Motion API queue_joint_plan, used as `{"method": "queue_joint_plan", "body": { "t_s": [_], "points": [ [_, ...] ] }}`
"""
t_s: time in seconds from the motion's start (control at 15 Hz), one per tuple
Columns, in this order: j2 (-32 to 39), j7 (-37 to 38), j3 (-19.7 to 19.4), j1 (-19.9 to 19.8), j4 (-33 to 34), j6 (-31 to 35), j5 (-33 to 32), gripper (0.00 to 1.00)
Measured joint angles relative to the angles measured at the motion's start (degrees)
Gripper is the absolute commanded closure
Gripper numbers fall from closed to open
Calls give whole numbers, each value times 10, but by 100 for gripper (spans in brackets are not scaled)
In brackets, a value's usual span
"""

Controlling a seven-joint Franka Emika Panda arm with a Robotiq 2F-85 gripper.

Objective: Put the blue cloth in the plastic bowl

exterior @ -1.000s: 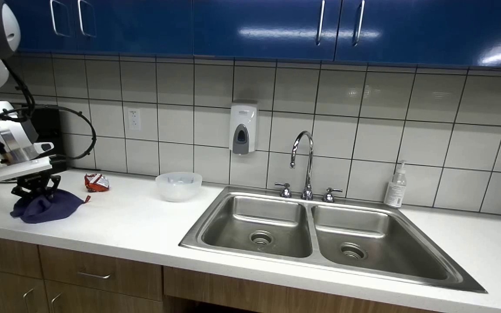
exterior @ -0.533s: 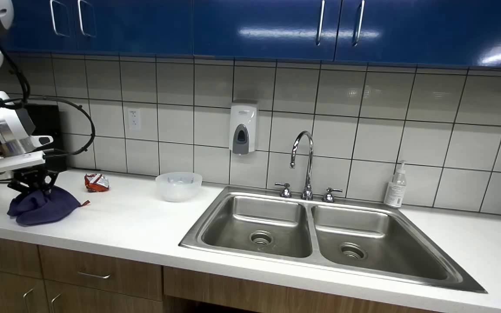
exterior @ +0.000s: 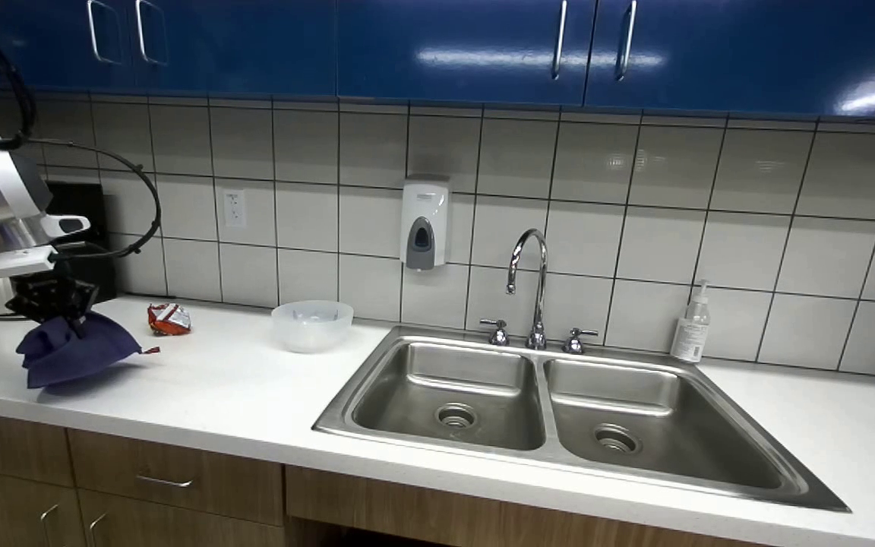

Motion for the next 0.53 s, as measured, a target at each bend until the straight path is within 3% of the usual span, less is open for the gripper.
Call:
{"method": "queue_joint_plan", "body": {
  "t_s": [0.53],
  "points": [
    [-103, 122, -8, -43, -103, 1, -35, 98]
  ]
}}
